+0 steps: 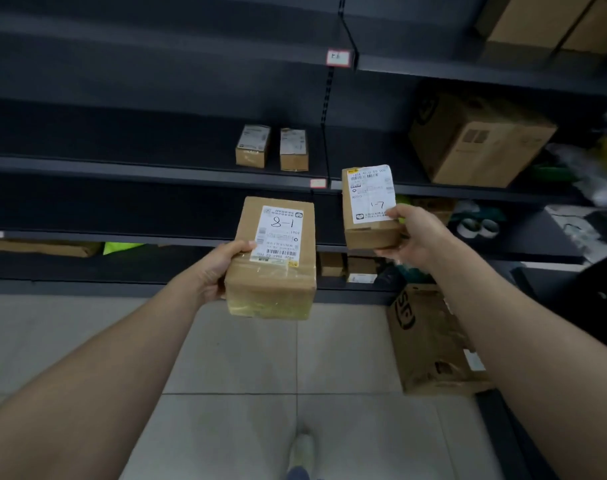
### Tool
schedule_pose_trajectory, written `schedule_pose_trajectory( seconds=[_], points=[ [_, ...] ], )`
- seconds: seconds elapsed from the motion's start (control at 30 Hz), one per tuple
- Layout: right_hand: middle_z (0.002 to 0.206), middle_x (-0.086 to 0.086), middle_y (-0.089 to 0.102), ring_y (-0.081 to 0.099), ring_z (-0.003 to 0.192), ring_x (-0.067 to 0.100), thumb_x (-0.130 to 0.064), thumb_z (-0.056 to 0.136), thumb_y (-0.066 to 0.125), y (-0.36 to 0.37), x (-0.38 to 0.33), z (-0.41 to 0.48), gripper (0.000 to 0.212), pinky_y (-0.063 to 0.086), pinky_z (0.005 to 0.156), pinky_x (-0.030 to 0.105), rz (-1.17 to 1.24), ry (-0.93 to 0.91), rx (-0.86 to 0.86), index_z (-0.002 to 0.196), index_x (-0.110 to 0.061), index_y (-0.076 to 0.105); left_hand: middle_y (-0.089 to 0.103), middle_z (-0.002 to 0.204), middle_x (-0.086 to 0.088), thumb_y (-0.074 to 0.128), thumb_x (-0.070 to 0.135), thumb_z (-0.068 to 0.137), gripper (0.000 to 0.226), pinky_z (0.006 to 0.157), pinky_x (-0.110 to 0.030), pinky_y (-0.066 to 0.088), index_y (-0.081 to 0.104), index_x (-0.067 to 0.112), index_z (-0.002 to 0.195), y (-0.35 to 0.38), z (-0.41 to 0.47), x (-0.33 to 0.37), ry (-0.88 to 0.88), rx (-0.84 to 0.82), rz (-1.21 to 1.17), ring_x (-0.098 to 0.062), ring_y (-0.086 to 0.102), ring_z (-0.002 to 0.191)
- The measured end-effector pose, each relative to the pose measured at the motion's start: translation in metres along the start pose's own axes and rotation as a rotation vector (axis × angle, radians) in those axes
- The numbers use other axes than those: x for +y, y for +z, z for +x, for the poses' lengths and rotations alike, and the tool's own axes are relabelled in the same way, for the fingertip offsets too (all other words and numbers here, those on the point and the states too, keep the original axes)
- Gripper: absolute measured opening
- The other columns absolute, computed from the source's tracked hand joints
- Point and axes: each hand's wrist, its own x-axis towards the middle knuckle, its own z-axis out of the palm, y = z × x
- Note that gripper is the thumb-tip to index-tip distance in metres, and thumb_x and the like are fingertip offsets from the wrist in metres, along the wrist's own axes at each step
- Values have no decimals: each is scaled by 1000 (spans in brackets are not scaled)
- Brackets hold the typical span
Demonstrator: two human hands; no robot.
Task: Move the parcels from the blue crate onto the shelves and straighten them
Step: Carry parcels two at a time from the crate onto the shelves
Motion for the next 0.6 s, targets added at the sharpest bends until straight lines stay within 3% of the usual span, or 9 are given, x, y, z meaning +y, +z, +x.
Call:
schedule_pose_trajectory(
  seconds=[0.13,0.27,0.43,0.6],
  points=[
    [95,6,65,64,86,25,-13,90,56,16,-18,42,9,55,65,46,-72,-1,8,95,-19,54,72,106,-12,63,36,83,41,85,-41,54,65,11,115,-4,45,7,-23,4,-23,-28,66,97],
    [96,7,64,63,89,25,-12,89,57,28,-28,78,8,55,72,48,-116,13,29,94,-18,54,72,105,-12,65,44,79,42,86,-43,54,67,17,111,-11,86,13,-88,8,5,-29,67,96],
    [92,7,68,66,86,24,-13,88,60,38,-30,120,10,56,63,44,-74,11,62,96,-17,57,72,106,-13,66,41,80,39,95,-52,49,66,18,111,-21,144,18,-97,12,40,-33,66,102],
    [95,6,70,68,90,25,-16,86,62,45,-20,169,17,57,66,44,-15,-43,57,103,-16,59,68,115,-14,57,39,87,34,104,-56,38,66,20,114,-37,208,14,-116,-28,112,-38,59,113]
  ],
)
